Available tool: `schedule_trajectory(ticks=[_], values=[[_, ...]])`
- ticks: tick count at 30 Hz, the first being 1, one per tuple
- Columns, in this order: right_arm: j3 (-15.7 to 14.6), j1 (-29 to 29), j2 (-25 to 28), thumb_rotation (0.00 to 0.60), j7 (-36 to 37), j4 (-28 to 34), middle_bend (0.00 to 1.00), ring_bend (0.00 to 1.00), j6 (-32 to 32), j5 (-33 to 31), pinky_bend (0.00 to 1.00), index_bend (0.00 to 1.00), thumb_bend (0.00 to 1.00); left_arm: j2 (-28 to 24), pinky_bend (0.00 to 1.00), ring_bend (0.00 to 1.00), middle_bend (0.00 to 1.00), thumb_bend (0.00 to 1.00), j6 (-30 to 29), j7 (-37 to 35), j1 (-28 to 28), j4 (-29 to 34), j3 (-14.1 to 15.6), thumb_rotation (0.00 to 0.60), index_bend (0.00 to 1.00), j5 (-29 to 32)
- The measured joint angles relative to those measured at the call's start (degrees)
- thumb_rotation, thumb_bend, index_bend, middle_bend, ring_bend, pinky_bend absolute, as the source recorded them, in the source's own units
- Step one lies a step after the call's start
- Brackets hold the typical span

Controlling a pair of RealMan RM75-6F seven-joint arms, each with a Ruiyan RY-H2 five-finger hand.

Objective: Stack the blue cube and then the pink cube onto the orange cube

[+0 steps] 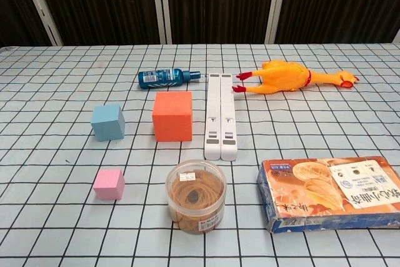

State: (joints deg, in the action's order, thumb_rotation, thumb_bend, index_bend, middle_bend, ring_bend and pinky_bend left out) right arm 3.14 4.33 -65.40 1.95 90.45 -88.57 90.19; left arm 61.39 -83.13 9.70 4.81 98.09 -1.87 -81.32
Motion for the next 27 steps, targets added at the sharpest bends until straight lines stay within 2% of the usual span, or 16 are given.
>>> schedule_trajectory(ticks=[5, 8, 11, 15, 19, 22, 27], values=[[-0.56, 0.26, 0.19, 0.6, -0.19, 0.47, 0.06, 0.16, 1.64, -0.16, 0.29, 0.09, 0.06, 0.95, 0.13, 0.01, 0.06, 0.23, 0.08, 0.83, 0.06, 0.18, -0.38, 0.6, 0.0, 1.09], [-0.83, 0.36, 0.25, 0.6, -0.17, 0.7, 0.06, 0.16, 2.32, -0.31, 0.29, 0.09, 0.06, 0.96, 0.17, 0.05, 0.12, 0.22, 1.81, 0.6, 0.42, 1.41, -0.29, 0.6, 0.0, 2.01], [-0.89, 0.62, 0.26, 0.6, 0.18, 0.63, 0.06, 0.16, 3.45, -0.94, 0.29, 0.09, 0.06, 1.27, 0.28, 0.15, 0.26, 0.21, 3.9, 1.44, 2.13, 2.67, -1.42, 0.6, 0.0, 3.73], [-0.98, 0.85, 0.27, 0.6, 1.01, 0.37, 0.06, 0.16, 4.1, -1.21, 0.29, 0.09, 0.06, 1.18, 0.5, 0.4, 0.53, 0.18, 7.01, 5.91, 5.86, 6.65, -4.79, 0.6, 0.02, 8.22], [-1.0, 0.91, 0.35, 0.6, 1.57, 0.15, 0.06, 0.16, 4.23, -1.25, 0.29, 0.09, 0.06, 0.95, 0.66, 0.6, 0.74, 0.15, 10.67, 9.66, 10.26, 11.0, -8.58, 0.6, 0.11, 16.05], [-1.12, 0.93, 0.46, 0.6, 2.04, 0.14, 0.06, 0.16, 4.16, -0.85, 0.29, 0.09, 0.06, 1.13, 0.72, 0.67, 0.81, 0.12, 13.16, 13.34, 13.79, 13.35, -10.58, 0.6, 0.14, 24.09], [-1.28, 1.1, 0.46, 0.6, 2.71, -0.08, 0.06, 0.16, 4.66, -0.83, 0.29, 0.09, 0.06, 3.33, 0.75, 0.7, 0.85, 0.1, 15.34, 20.63, 20.28, 15.79, -12.64, 0.6, 0.15, 39.33]])
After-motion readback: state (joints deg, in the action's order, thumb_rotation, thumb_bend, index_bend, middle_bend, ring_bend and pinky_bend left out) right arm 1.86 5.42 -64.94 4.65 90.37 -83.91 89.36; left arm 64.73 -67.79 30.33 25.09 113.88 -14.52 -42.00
